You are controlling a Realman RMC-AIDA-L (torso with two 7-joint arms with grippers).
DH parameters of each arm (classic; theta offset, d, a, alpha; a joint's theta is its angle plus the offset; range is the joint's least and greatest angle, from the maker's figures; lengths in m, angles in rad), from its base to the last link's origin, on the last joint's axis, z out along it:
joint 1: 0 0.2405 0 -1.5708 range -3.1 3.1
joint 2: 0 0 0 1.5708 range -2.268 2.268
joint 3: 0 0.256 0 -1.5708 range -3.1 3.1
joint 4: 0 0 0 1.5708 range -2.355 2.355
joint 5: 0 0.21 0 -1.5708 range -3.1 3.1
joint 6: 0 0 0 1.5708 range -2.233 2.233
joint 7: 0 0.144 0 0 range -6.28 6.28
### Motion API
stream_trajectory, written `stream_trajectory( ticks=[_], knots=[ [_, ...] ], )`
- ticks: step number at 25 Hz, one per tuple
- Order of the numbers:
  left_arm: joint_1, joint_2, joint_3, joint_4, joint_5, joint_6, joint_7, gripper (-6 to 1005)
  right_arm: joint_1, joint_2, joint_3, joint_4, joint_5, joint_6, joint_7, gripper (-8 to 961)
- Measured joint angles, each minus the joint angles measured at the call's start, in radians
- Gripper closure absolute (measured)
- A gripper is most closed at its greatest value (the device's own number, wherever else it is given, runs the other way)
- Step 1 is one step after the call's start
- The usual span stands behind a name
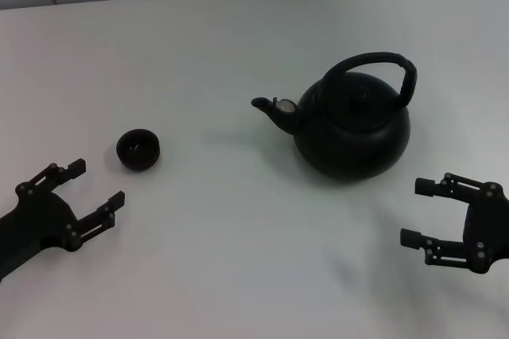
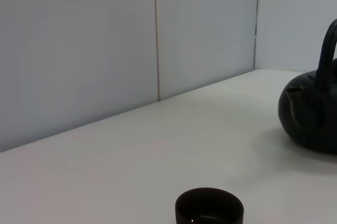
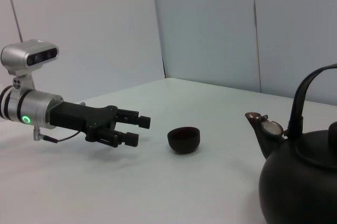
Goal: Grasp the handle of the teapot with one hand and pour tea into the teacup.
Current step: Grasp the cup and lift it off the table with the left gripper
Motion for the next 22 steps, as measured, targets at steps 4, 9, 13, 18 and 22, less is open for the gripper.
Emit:
stream_trajectory(
  ticks=[4,9,13,18,22],
  knots=[
    [-0.007,0.000,-0.004,-0.001,-0.005,0.000,-0.001,200,0.000,0.000,0.000,0.000,0.000,-0.001,0.001,147],
    [-0.050,-0.002,-0.008,-0.040,-0.020,-0.031,0.000,200,0.000,0.001,0.000,0.000,0.001,-0.002,0.002,147],
    [-0.082,-0.002,-0.009,-0.064,-0.023,-0.075,0.001,200,0.000,0.001,0.000,0.000,0.003,-0.002,0.002,147],
    [-0.109,-0.002,-0.008,-0.088,-0.023,-0.115,0.005,200,0.000,0.002,0.001,-0.004,0.003,-0.003,0.002,148],
    [-0.137,-0.005,-0.008,-0.120,-0.023,-0.170,0.042,200,0.000,0.002,0.002,-0.007,0.003,-0.004,0.002,148]
  ],
)
